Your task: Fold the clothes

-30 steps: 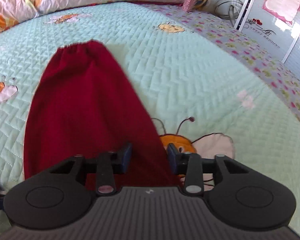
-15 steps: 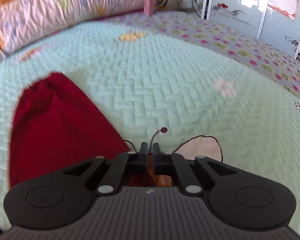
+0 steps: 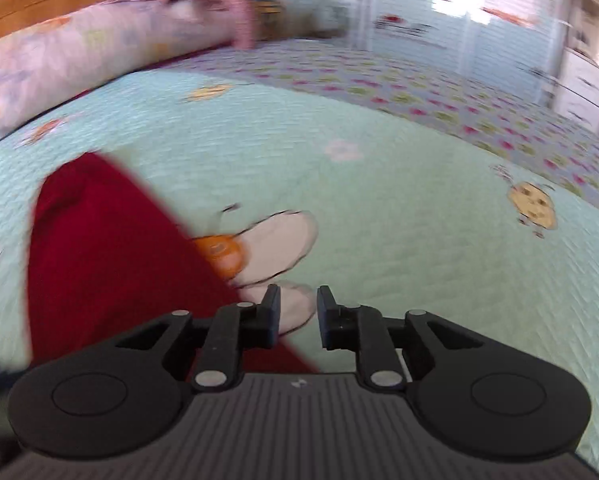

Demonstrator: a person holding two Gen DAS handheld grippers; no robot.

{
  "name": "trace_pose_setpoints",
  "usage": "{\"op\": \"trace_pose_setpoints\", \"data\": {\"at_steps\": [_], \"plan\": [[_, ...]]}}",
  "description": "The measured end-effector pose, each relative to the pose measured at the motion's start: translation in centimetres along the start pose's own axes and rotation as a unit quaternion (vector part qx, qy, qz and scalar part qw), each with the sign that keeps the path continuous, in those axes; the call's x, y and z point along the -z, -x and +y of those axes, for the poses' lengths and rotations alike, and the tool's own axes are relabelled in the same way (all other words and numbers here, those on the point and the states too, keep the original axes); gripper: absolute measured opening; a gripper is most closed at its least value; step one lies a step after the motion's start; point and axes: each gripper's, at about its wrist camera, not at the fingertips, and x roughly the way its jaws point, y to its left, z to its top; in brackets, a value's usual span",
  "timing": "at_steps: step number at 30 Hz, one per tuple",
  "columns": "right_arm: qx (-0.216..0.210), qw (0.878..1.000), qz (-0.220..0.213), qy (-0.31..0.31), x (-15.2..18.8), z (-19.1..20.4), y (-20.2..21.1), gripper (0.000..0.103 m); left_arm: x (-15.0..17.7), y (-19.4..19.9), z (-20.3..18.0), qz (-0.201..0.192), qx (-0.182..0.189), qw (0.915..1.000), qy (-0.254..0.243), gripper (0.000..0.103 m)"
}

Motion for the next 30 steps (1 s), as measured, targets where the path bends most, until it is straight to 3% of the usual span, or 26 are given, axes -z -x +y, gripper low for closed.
{"op": "trace_pose_setpoints", "data": {"at_steps": [5, 7, 8, 10, 11, 15, 19, 22, 25, 28, 29, 30], "plan": [[-0.005, 0.999, 0.013, 0.032, 1.0, 0.6, -0.4, 0.034, 0.0, 0.0, 0.0, 0.0, -0.001, 1.0, -0.002, 0.099], [-0.007, 0.999, 0.018, 0.045, 1.4, 0.8, -0.6, 0.025, 0.0, 0.0, 0.0, -0.001, -0.001, 1.0, -0.003, 0.099], [-0.008, 0.998, 0.02, 0.051, 1.6, 0.9, -0.7, 0.013, 0.0, 0.0, 0.0, -0.001, -0.001, 1.0, -0.003, 0.099], [-0.01, 0.998, 0.025, 0.064, 2.0, 1.2, -0.9, 0.003, 0.0, -0.1, 0.0, -0.001, -0.001, 1.0, -0.003, 0.099], [-0.011, 0.997, 0.028, 0.071, 2.2, 1.3, -1.0, 0.003, 0.0, -0.1, 0.0, 0.0, -0.001, 1.0, -0.004, 0.099], [-0.014, 1.0, 0.013, -0.019, 1.9, -1.8, -1.4, 0.002, 0.0, 0.0, 0.0, -0.001, 0.0, 1.0, -0.003, 0.099], [0.025, 0.997, 0.014, -0.066, 2.1, -4.3, -1.1, 0.002, 0.0, 0.0, 0.0, -0.001, 0.0, 1.0, -0.003, 0.099], [0.01, 0.998, 0.004, -0.069, 3.1, -4.4, 1.9, 0.008, 0.0, 0.0, -0.1, -0.001, 0.0, 1.0, -0.004, 0.099], [-0.017, 0.999, 0.013, -0.044, 4.8, -3.4, 4.9, 0.008, 0.1, 0.0, -0.1, -0.001, -0.001, 1.0, -0.006, 0.099], [0.017, 0.998, 0.053, -0.028, 6.3, -4.3, 4.1, 0.0, 0.1, 0.0, -0.1, -0.002, -0.001, 1.0, -0.006, 0.099], [0.029, 0.998, 0.044, -0.047, 6.6, -5.5, 3.9, 0.0, 0.1, 0.0, -0.1, -0.002, -0.001, 1.0, -0.006, 0.099], [0.076, 0.994, 0.032, -0.073, 6.4, -6.6, 4.0, 0.003, 0.1, 0.0, -0.1, -0.002, -0.001, 1.0, -0.006, 0.099]]}}
